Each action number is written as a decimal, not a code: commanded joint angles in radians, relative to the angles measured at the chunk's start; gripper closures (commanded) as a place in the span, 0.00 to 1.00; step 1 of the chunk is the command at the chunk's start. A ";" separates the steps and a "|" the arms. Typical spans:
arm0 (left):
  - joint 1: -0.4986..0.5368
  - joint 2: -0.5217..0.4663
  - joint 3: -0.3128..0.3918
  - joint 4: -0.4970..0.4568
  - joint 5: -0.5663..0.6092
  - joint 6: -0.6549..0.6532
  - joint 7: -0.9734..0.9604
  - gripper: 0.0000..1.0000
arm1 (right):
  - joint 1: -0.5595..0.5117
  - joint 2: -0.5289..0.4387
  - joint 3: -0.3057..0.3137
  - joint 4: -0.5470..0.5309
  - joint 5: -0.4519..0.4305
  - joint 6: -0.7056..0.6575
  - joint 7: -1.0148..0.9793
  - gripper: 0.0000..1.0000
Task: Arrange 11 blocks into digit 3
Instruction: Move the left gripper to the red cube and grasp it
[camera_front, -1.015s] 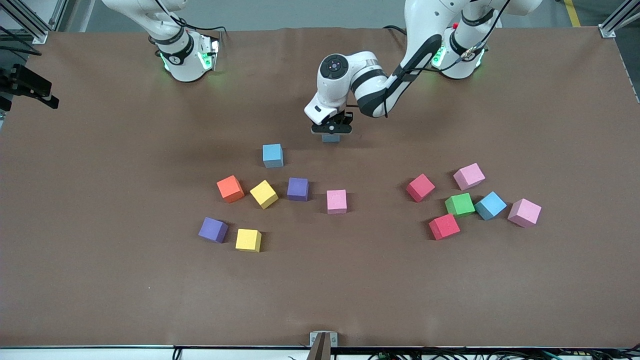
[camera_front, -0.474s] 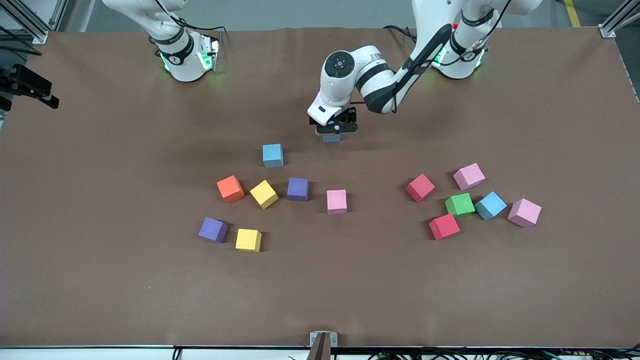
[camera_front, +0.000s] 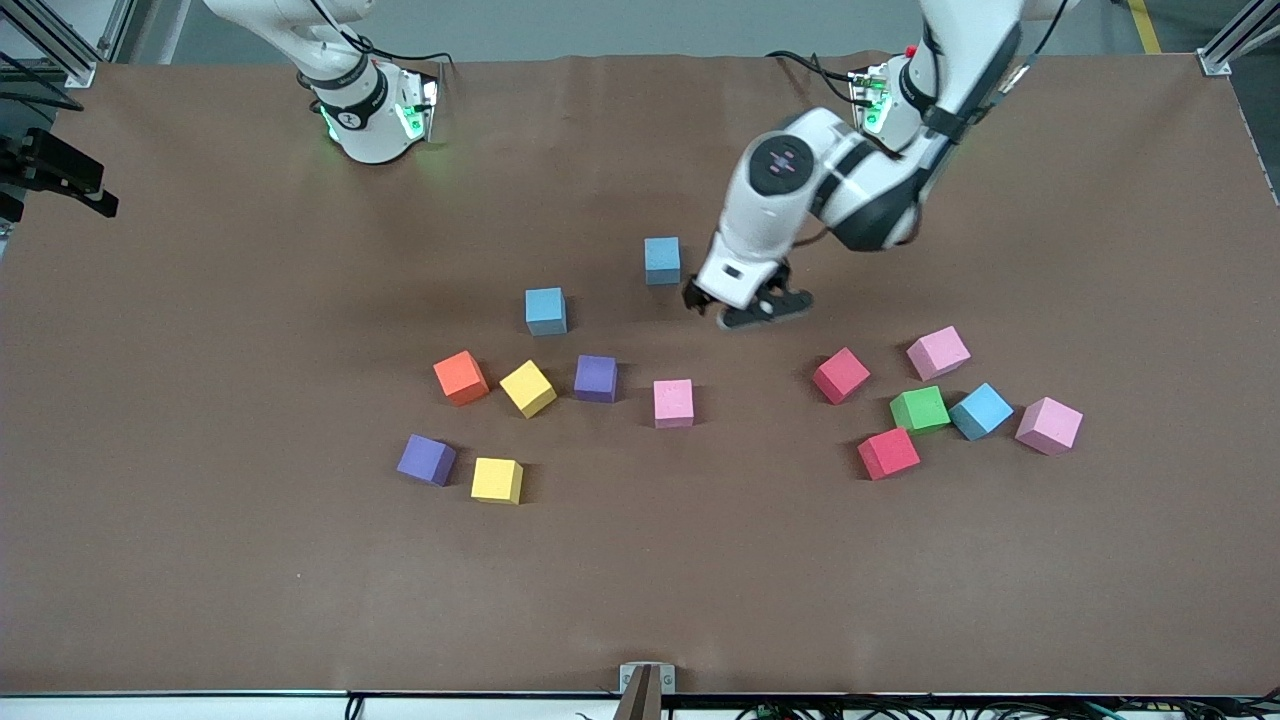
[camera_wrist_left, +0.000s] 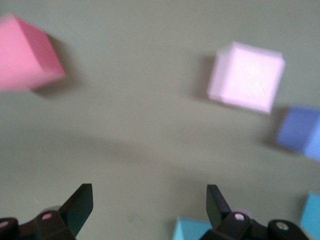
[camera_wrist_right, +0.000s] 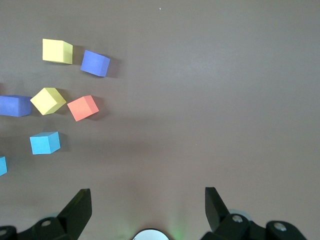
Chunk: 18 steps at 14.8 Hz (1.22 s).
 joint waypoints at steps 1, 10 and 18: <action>0.111 -0.016 -0.011 -0.003 -0.011 -0.017 0.024 0.00 | -0.005 -0.007 0.004 -0.007 -0.011 -0.004 -0.012 0.00; 0.282 0.031 -0.006 -0.056 0.093 -0.030 -0.004 0.00 | -0.008 -0.006 0.004 -0.005 -0.009 -0.003 -0.010 0.00; 0.283 0.130 -0.006 -0.058 0.187 0.088 -0.260 0.00 | -0.009 -0.004 0.003 -0.002 -0.005 0.003 -0.009 0.00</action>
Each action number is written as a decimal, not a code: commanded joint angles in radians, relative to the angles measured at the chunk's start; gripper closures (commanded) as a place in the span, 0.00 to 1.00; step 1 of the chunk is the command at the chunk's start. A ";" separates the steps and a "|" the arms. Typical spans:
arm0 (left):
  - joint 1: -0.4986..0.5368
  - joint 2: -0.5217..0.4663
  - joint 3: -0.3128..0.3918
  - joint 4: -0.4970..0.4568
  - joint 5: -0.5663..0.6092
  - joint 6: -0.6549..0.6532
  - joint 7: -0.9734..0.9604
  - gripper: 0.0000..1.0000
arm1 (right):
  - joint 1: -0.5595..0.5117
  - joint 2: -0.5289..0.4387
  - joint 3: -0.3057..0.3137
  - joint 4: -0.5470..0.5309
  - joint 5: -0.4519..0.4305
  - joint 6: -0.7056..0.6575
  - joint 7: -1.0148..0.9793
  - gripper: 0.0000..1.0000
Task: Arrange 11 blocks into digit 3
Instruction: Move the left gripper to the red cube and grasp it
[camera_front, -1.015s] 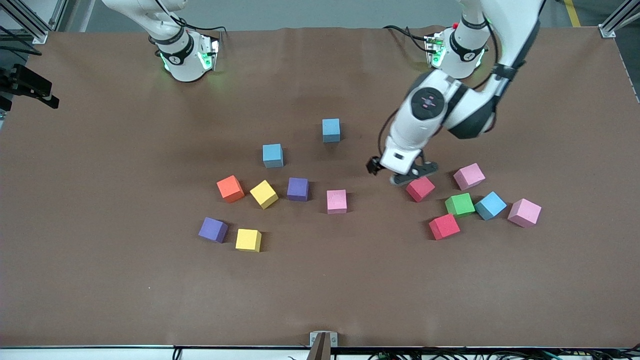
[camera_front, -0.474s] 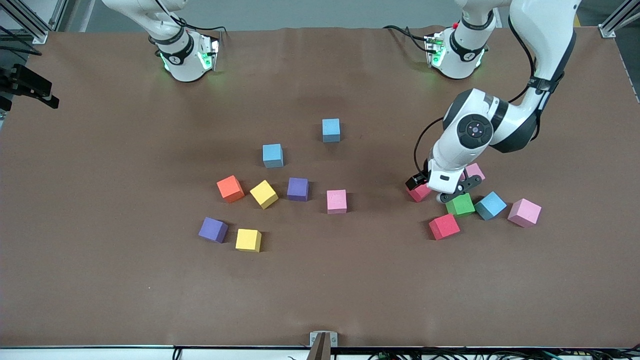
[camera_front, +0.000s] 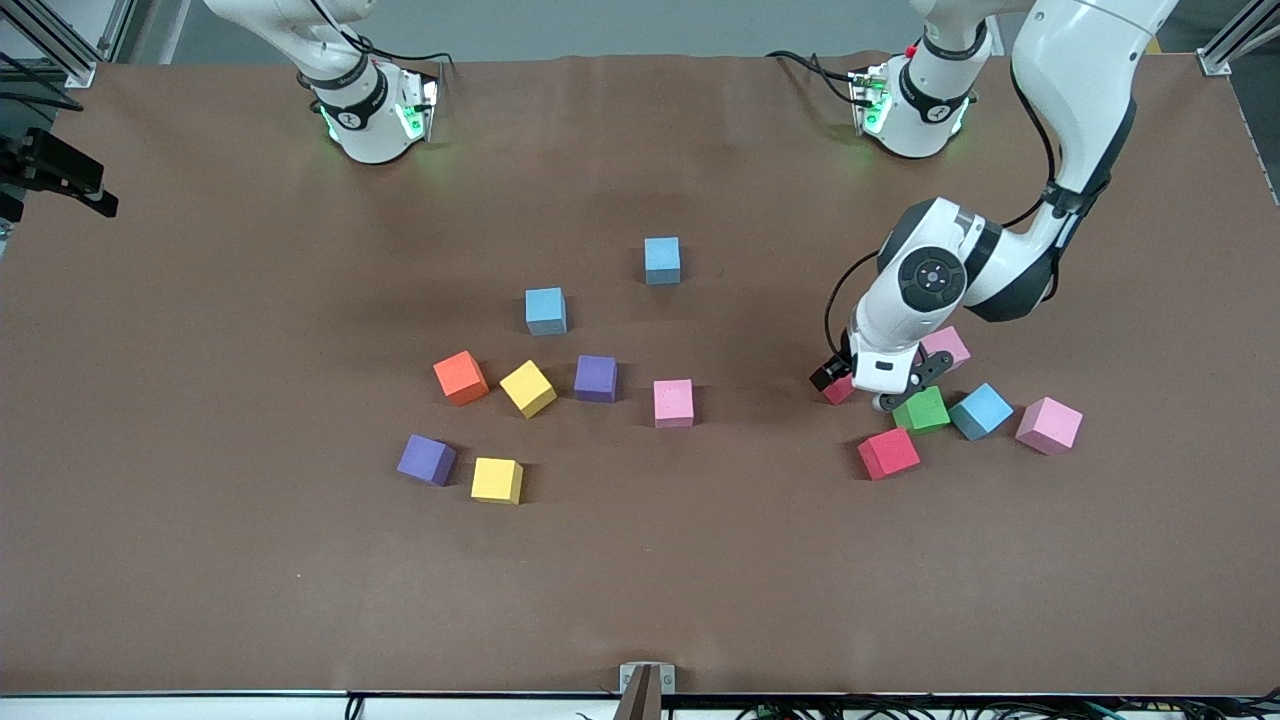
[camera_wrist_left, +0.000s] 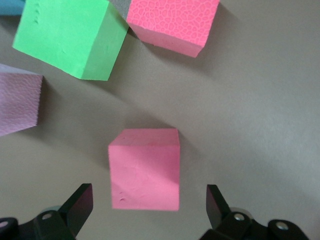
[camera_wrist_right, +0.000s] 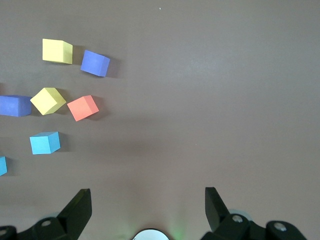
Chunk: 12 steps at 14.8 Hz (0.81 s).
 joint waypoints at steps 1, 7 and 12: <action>0.009 0.019 -0.008 -0.001 0.038 0.024 -0.056 0.00 | -0.009 -0.003 0.003 -0.001 -0.003 0.008 -0.009 0.00; 0.012 0.042 -0.005 -0.004 0.040 0.024 -0.058 0.00 | -0.018 0.028 -0.002 0.010 -0.005 0.020 -0.009 0.00; 0.045 0.077 -0.004 -0.004 0.124 0.032 -0.061 0.00 | -0.020 0.086 -0.003 0.010 -0.018 0.040 -0.012 0.00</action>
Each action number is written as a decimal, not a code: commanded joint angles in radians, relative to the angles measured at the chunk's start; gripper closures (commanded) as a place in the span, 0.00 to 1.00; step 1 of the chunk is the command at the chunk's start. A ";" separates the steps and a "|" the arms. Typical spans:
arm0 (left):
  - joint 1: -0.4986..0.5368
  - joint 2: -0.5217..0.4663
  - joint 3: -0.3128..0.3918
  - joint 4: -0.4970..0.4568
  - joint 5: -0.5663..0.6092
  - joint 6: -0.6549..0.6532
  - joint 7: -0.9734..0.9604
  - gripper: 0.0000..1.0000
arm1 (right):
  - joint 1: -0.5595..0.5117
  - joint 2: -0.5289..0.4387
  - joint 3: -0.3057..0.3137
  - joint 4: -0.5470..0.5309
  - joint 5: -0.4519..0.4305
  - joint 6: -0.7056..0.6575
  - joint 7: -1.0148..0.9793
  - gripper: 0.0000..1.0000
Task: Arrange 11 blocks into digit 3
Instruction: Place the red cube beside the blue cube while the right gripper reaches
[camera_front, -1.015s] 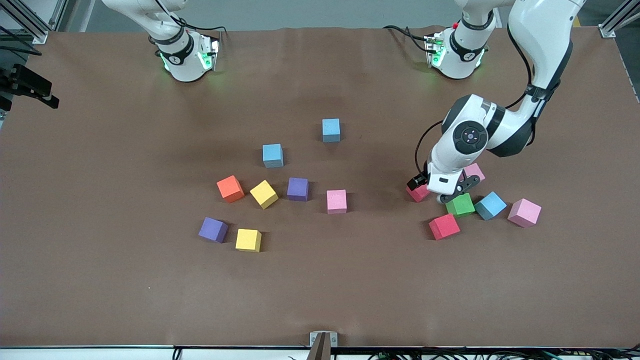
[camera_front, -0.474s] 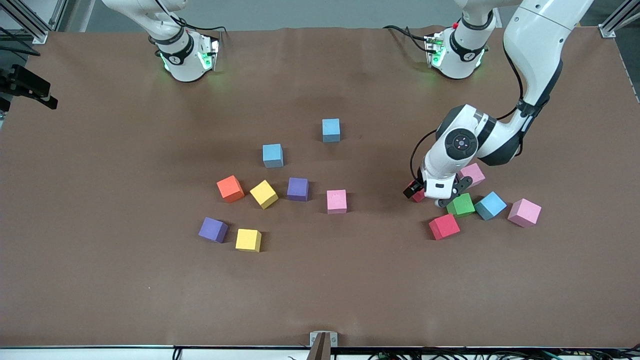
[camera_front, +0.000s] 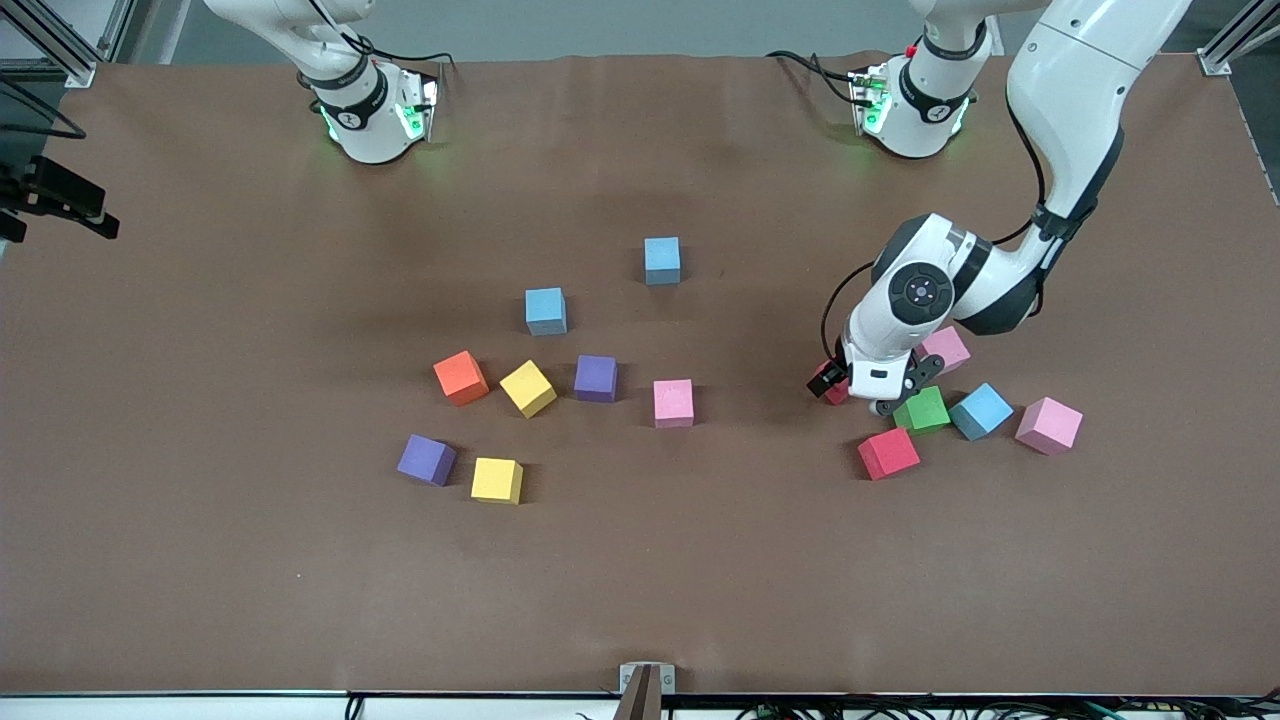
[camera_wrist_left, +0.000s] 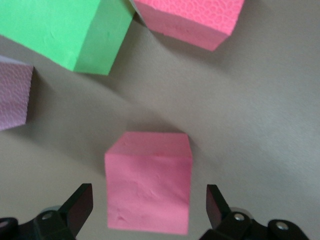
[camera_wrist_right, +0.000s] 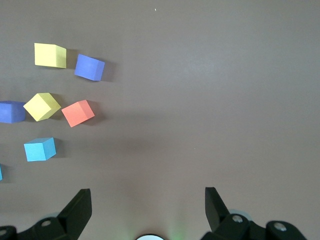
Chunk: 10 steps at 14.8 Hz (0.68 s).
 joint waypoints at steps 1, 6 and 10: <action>0.036 0.027 -0.009 -0.005 0.074 0.026 -0.025 0.00 | -0.024 0.061 0.009 0.010 -0.020 0.010 -0.012 0.00; 0.027 0.026 -0.009 -0.008 0.075 0.040 -0.133 0.46 | -0.024 0.217 0.010 0.013 -0.074 0.085 -0.014 0.00; 0.024 -0.011 -0.026 -0.021 0.077 0.031 -0.338 0.53 | -0.002 0.208 0.017 0.005 -0.030 0.093 0.240 0.00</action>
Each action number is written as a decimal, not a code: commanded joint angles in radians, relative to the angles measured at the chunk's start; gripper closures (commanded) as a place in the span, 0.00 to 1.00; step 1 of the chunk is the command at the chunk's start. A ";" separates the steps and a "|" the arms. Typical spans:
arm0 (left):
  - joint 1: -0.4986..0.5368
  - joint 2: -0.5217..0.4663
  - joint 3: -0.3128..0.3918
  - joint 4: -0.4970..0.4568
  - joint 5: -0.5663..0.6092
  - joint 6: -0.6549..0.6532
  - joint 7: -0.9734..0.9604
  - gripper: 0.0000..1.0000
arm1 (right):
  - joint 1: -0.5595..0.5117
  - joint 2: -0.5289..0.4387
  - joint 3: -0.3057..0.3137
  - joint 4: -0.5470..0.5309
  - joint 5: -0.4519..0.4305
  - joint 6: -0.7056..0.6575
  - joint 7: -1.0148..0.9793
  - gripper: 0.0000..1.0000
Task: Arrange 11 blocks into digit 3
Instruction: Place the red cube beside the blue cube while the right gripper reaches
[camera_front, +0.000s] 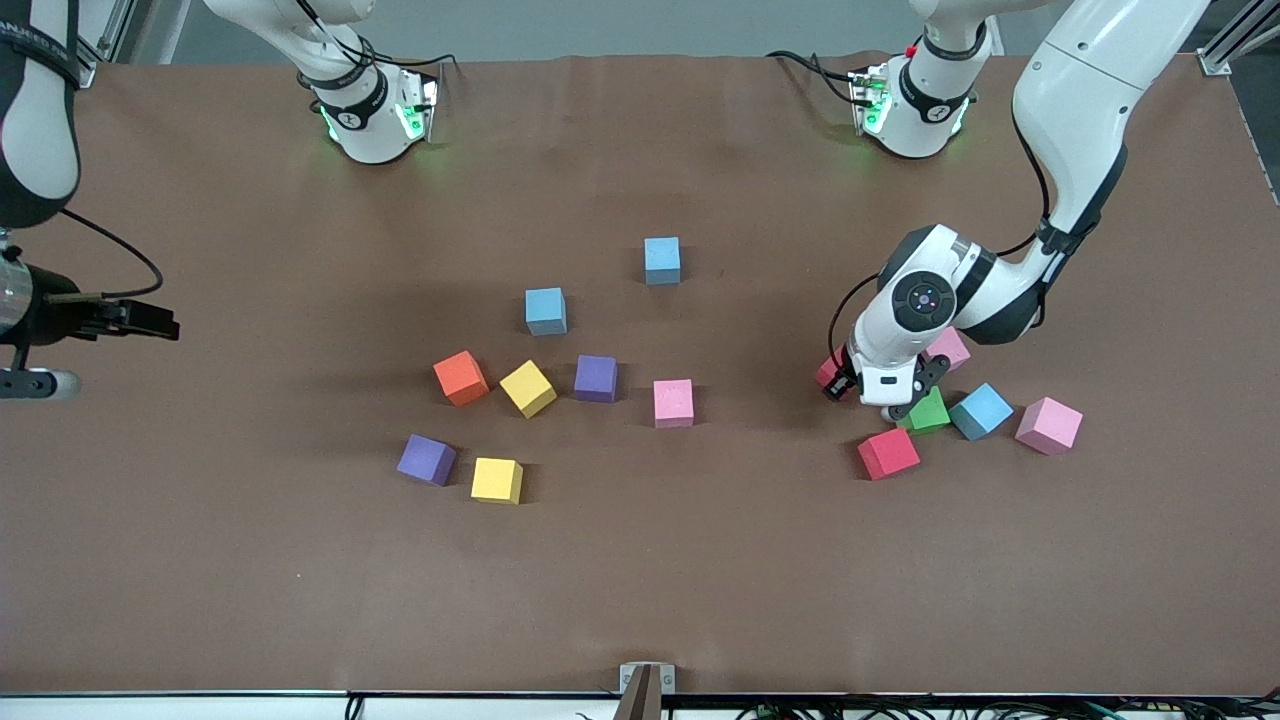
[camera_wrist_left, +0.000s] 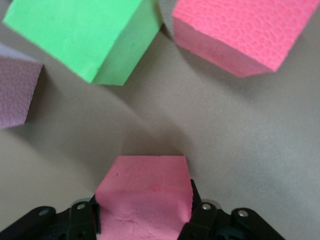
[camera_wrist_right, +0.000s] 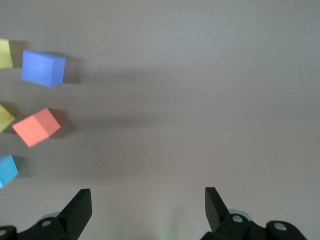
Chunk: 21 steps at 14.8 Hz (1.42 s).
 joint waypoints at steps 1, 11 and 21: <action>0.002 -0.062 -0.041 -0.031 0.024 -0.002 -0.216 0.53 | 0.013 -0.027 0.014 0.004 0.050 -0.030 0.239 0.00; -0.001 -0.163 -0.250 -0.209 0.024 -0.002 -0.925 0.53 | 0.230 -0.039 0.014 -0.098 0.154 0.031 0.933 0.00; -0.120 -0.093 -0.304 -0.210 0.021 0.103 -1.157 0.53 | 0.489 -0.053 0.014 -0.491 0.173 0.549 1.656 0.00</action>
